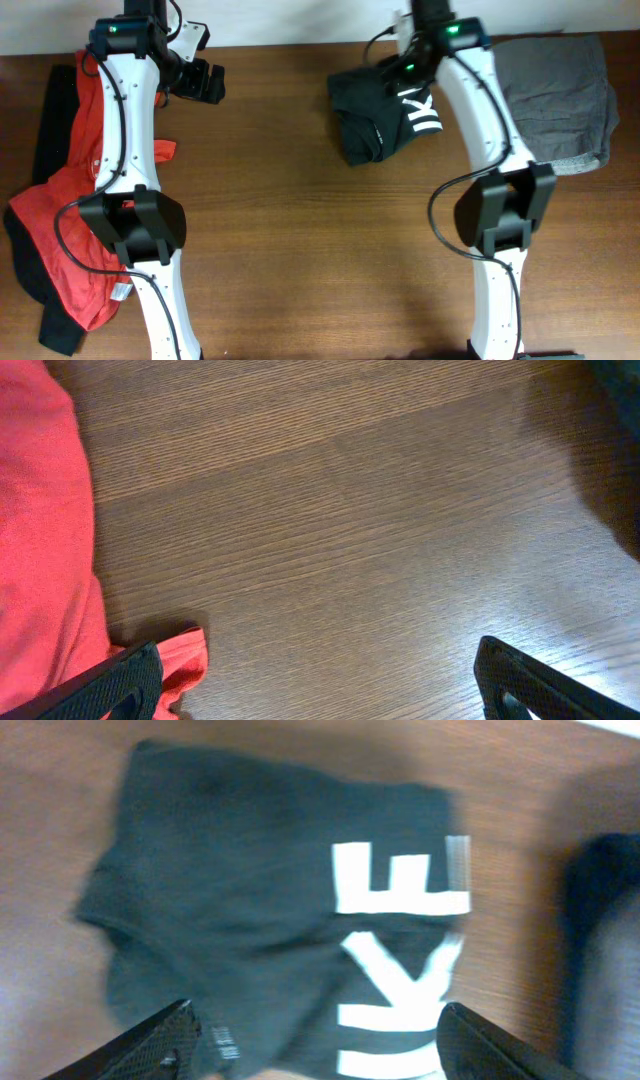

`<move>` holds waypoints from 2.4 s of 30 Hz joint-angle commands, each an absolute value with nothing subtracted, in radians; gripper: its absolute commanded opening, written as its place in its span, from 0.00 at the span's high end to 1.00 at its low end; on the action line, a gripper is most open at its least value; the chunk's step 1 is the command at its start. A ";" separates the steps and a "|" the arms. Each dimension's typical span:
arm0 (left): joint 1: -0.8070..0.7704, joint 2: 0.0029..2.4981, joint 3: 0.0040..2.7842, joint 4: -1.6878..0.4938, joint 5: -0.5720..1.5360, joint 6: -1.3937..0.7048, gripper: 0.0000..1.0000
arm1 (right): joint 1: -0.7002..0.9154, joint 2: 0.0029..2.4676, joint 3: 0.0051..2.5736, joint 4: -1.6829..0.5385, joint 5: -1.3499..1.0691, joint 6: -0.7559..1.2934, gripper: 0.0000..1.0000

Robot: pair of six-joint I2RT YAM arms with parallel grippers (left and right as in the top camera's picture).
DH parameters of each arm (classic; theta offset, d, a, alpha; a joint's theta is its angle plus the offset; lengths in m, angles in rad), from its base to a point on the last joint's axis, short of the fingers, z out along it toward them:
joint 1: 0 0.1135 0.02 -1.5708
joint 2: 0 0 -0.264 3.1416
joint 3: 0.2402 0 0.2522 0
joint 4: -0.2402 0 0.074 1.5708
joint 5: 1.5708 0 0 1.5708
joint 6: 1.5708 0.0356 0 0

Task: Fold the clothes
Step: 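Lift the folded dark shirt with the right gripper toward the grey garment, then place the dark shirt onto the grey garment at the upper right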

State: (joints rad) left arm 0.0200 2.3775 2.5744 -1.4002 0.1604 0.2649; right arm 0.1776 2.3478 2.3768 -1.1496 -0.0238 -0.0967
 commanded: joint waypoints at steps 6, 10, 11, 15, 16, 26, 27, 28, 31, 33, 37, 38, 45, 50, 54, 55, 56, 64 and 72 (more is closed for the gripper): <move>0.069 2.379 2.568 -1.399 0.126 0.262 0.01 | 0.306 2.367 2.171 -1.090 -0.026 0.042 0.24; 0.071 2.379 2.568 -1.401 0.126 0.262 0.01 | 0.359 2.367 2.064 -0.985 0.094 0.044 0.24; 0.071 2.379 2.568 -1.402 0.126 0.262 0.01 | 0.369 2.367 2.044 -0.961 0.120 0.049 0.24; 0.070 2.379 2.568 -1.407 0.126 0.262 0.01 | 0.393 2.370 1.955 -0.827 0.205 0.065 0.20; 0.070 2.379 2.568 -1.406 0.126 0.262 0.01 | 0.393 2.372 1.943 -0.802 0.212 0.065 0.19; 0.067 2.379 2.568 -1.417 0.126 0.262 0.01 | 0.385 2.439 1.919 -0.603 0.262 0.065 0.20; 0.067 2.379 2.568 -1.419 0.126 0.262 0.01 | 0.384 2.449 1.919 -0.595 0.287 0.065 0.22; 0.067 2.379 2.568 -1.422 0.126 0.262 0.01 | 0.379 2.459 1.919 -0.592 0.305 0.065 0.25; 0.066 2.379 2.568 -1.426 0.126 0.262 0.01 | 0.359 2.479 1.919 -0.596 0.359 0.065 0.33; 0.066 2.379 2.568 -1.425 0.126 0.262 0.01 | 0.338 2.488 1.919 -0.606 0.379 0.069 0.44; 0.066 2.379 2.568 -1.426 0.126 0.262 0.01 | 0.290 2.485 1.922 -0.633 0.396 0.116 0.90; 0.067 2.379 2.568 -1.425 0.126 0.262 0.01 | 0.276 2.480 1.925 -0.645 0.398 0.132 0.96; 0.066 2.379 2.568 -1.425 0.126 0.262 0.01 | 0.219 2.402 2.056 -0.837 0.396 0.135 0.96; 0.065 2.379 2.568 -1.425 0.133 0.262 0.01 | 0.213 2.344 2.253 -1.039 0.393 0.128 0.96; 0.065 2.379 2.568 -1.427 0.135 0.262 0.01 | 0.213 2.322 2.436 -1.161 0.371 0.101 0.96; 0.065 2.379 2.568 -1.428 0.134 0.262 0.01 | 0.213 2.319 2.495 -1.190 0.370 0.101 0.96; 0.065 2.379 2.568 -1.427 0.134 0.262 0.01 | 0.210 2.318 2.533 -1.204 0.364 0.082 0.96; 0.065 2.379 2.568 -1.426 0.134 0.262 0.01 | 0.168 2.317 2.674 -1.237 0.348 -0.013 0.96; 0.065 2.379 2.568 -1.424 0.134 0.262 0.01 | 0.000 2.317 2.741 -1.230 0.353 -0.088 0.96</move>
State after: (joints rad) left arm 0.0692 2.3775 2.5736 -1.4242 0.1299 0.2649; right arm 0.0879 2.3440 2.6774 -1.2495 0.3294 -0.0273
